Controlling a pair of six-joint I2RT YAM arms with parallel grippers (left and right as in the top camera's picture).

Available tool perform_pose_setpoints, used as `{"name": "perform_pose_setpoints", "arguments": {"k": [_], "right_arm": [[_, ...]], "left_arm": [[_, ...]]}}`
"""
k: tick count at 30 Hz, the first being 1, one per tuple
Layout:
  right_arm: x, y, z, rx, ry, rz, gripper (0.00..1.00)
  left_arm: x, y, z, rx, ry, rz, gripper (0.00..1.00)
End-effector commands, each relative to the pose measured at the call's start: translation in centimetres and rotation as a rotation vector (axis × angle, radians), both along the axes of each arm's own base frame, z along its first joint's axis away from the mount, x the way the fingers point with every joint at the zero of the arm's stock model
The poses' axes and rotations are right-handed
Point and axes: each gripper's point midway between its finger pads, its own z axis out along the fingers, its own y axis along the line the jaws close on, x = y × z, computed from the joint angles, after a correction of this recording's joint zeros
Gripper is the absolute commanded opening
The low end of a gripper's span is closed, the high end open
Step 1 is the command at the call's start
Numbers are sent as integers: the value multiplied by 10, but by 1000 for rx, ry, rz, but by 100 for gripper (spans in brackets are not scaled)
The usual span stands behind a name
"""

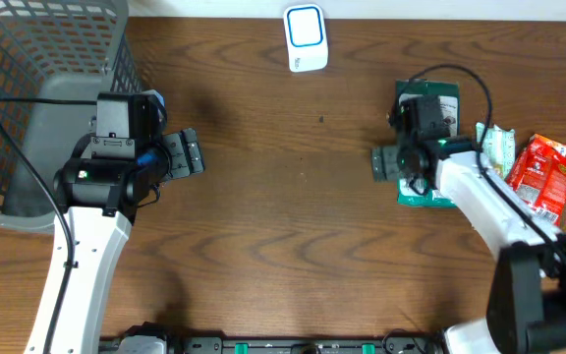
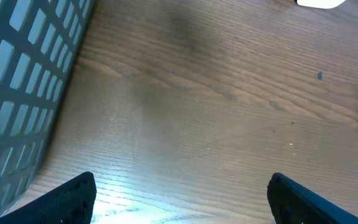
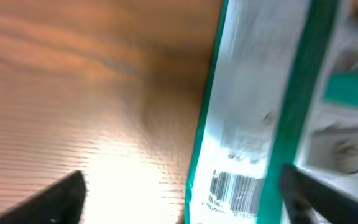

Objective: Scan the item barcode
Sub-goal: 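Release the package beside the other items and lift the right gripper away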

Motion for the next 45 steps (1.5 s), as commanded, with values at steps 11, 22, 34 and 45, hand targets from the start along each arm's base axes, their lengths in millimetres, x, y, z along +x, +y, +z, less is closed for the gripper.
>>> {"name": "perform_pose_setpoints", "arguments": {"k": [11,22,34,45], "right_arm": [[10,4,34,14,-91,49,99],[10,4,34,14,-91,49,99],[9,-3,83,-4,-225,35,99],[-31,-18,224,29,-625,8,99]], "left_arm": [[4,2,9,12,-26,-3,89],[4,2,9,12,-26,-3,89],[4,2,9,12,-26,-3,89],[4,2,9,12,-26,-3,89]]}}
